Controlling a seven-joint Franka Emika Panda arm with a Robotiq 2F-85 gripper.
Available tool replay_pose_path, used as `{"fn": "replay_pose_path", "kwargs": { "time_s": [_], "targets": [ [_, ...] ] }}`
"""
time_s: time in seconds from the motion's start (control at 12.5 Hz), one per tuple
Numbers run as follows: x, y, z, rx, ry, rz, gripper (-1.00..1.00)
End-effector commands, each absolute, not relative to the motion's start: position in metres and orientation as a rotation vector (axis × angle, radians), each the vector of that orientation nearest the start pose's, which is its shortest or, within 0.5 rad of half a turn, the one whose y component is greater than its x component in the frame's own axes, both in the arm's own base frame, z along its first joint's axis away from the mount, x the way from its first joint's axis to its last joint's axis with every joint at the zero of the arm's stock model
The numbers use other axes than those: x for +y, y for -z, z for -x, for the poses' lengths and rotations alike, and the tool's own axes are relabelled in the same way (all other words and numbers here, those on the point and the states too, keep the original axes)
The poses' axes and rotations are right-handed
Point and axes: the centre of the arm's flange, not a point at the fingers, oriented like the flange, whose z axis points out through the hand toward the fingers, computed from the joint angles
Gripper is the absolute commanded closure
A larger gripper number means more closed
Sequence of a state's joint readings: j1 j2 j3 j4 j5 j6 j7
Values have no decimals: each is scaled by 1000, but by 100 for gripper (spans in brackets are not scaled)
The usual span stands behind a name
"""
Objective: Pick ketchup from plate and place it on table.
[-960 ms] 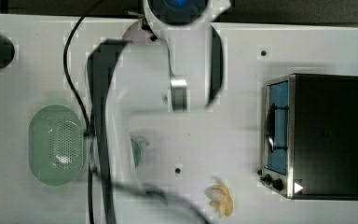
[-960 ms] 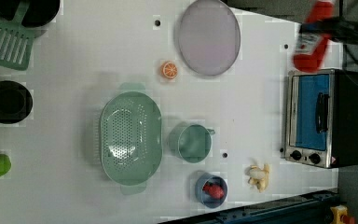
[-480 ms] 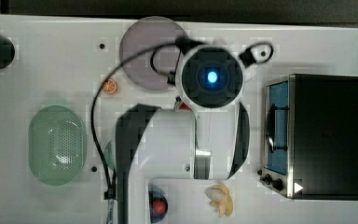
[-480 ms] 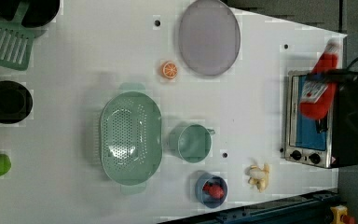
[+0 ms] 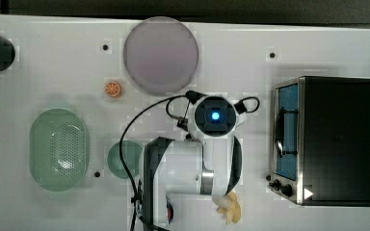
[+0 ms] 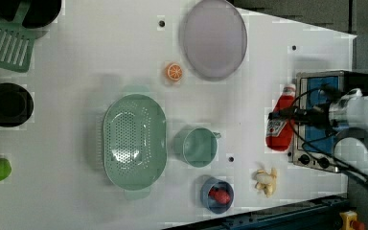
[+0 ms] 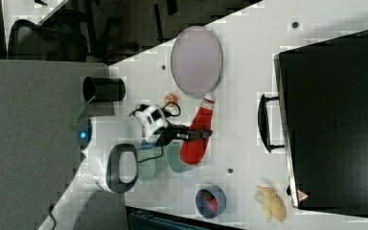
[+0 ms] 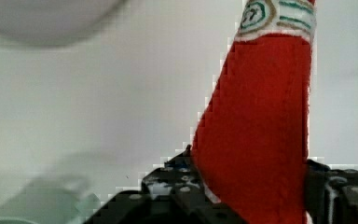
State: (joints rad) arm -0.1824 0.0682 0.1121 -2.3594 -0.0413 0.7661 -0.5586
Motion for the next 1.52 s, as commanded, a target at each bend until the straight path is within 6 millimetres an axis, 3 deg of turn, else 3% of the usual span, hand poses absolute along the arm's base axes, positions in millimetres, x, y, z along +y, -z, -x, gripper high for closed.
{"fn": "replay_pose_path", "kwargs": {
  "time_s": [0.08, 0.4, 0.56, 0.72, 0.96, 1.2, 1.52],
  "targets": [
    [-38, -287, -498, 397, -64, 3135, -18],
    [-34, -226, -495, 387, -155, 3118, -23],
    [-33, -212, -496, 384, -132, 3112, -65],
    [-31, -223, -501, 377, -87, 3114, -100],
    [-31, -269, -511, 408, 34, 3118, -100],
    [-33, -355, -523, 627, 222, 3075, -100],
    [-31, -459, -515, 1092, 117, 2976, -100]
  ]
}}
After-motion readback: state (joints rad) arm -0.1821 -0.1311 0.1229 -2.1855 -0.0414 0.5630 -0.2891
